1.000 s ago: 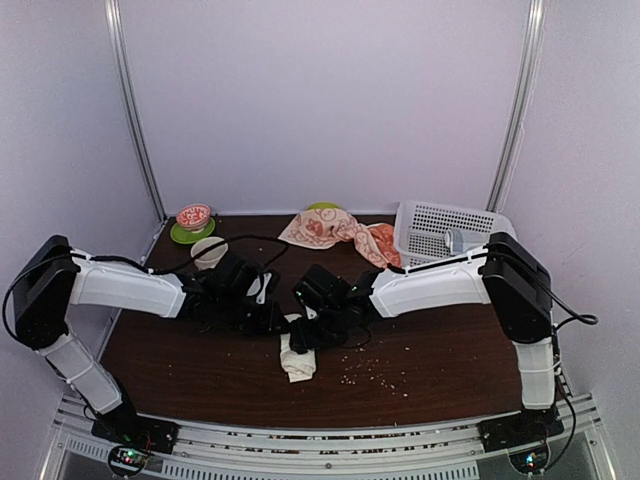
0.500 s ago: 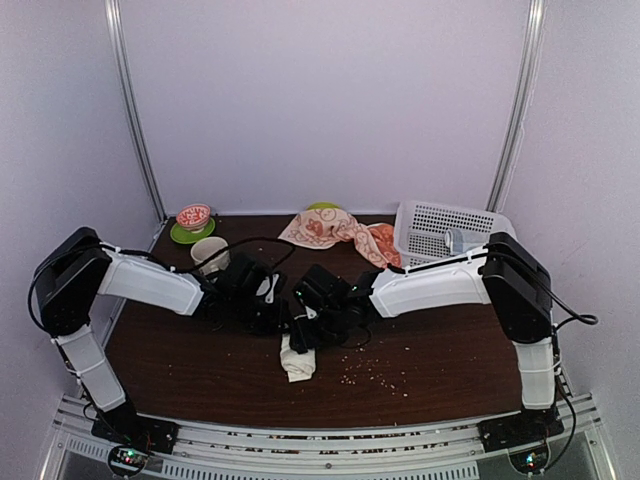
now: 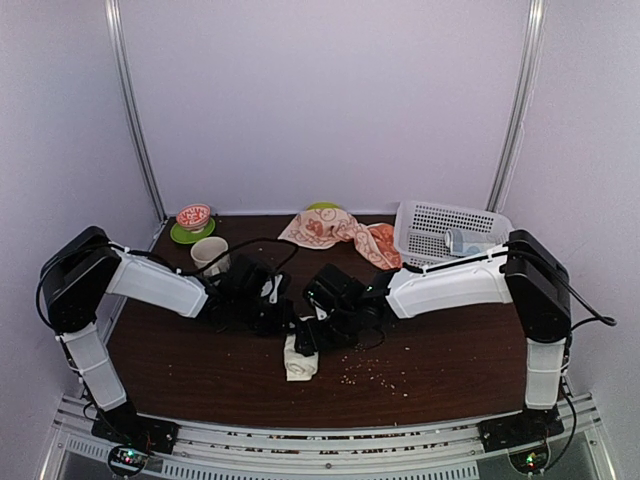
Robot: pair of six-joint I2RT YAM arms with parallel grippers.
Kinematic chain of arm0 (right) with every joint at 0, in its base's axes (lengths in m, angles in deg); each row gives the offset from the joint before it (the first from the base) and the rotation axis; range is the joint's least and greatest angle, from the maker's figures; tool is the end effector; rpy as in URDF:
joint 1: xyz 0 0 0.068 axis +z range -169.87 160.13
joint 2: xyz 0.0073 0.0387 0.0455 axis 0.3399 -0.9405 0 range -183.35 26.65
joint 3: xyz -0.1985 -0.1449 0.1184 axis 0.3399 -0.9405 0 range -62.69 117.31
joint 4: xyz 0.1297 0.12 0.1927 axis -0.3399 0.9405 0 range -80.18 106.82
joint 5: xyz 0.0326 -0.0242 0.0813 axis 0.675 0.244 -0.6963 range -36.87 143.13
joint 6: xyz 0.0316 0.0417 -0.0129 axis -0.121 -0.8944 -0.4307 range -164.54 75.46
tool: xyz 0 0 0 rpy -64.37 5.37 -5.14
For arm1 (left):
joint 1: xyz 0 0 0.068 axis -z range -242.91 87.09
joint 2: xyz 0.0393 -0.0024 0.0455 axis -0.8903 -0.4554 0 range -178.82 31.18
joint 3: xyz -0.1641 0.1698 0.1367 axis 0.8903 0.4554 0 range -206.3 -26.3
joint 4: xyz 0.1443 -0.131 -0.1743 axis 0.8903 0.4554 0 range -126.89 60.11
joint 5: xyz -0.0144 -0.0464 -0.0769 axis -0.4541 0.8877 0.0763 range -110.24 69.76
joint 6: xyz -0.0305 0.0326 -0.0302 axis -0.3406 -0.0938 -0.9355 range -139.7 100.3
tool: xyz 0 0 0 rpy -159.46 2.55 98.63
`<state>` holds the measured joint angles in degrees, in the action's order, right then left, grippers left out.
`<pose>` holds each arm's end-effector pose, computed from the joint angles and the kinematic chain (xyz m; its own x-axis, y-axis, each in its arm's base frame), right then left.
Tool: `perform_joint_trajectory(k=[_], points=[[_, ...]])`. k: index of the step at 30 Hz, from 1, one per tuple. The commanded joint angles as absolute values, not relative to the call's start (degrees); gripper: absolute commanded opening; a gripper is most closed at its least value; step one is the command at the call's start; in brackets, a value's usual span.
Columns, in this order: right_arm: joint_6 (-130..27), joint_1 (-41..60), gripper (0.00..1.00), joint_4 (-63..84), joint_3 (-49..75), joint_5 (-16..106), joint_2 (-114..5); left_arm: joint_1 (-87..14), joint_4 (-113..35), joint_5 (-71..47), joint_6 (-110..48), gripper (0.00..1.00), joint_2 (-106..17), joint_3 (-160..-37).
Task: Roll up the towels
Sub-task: Adjust the towel at the center of the board.
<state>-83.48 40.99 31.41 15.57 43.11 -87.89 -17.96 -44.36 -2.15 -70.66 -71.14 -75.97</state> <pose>0.1994 0.3705 0.1648 -0.8896 -0.3247 -0.3211 -0.4449 0.7749 0.4489 0.2390 -0.2542 0.1367 -0.9581 -0.0867 -0.2729 0.1307 0.7156 -0.6862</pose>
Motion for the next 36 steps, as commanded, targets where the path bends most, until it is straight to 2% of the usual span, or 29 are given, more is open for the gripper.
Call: perform_joint_trajectory(k=[1,17,25,31,36], points=[[-83.7,42.2,0.81,31.3,13.1,39.9,-85.8,-18.3,-43.8,-3.2,-71.2,0.02,-73.3,-74.3],[-78.4,45.4,0.81,39.6,12.1,38.8,-88.1,-18.2,-45.8,-2.0,-71.8,0.01,-75.7,-73.6],[-80.6,46.7,0.75,39.7,9.8,40.1,-90.1,-18.3,-46.6,-1.4,-71.7,0.01,-76.4,-73.4],[-80.3,46.5,0.78,37.4,6.7,40.9,-82.3,-18.3,-47.5,-0.6,-71.4,0.01,-76.3,-72.3],[-86.3,43.5,0.79,33.2,4.5,42.9,-75.2,-18.2,-48.0,-0.5,-71.2,0.01,-74.6,-71.1]])
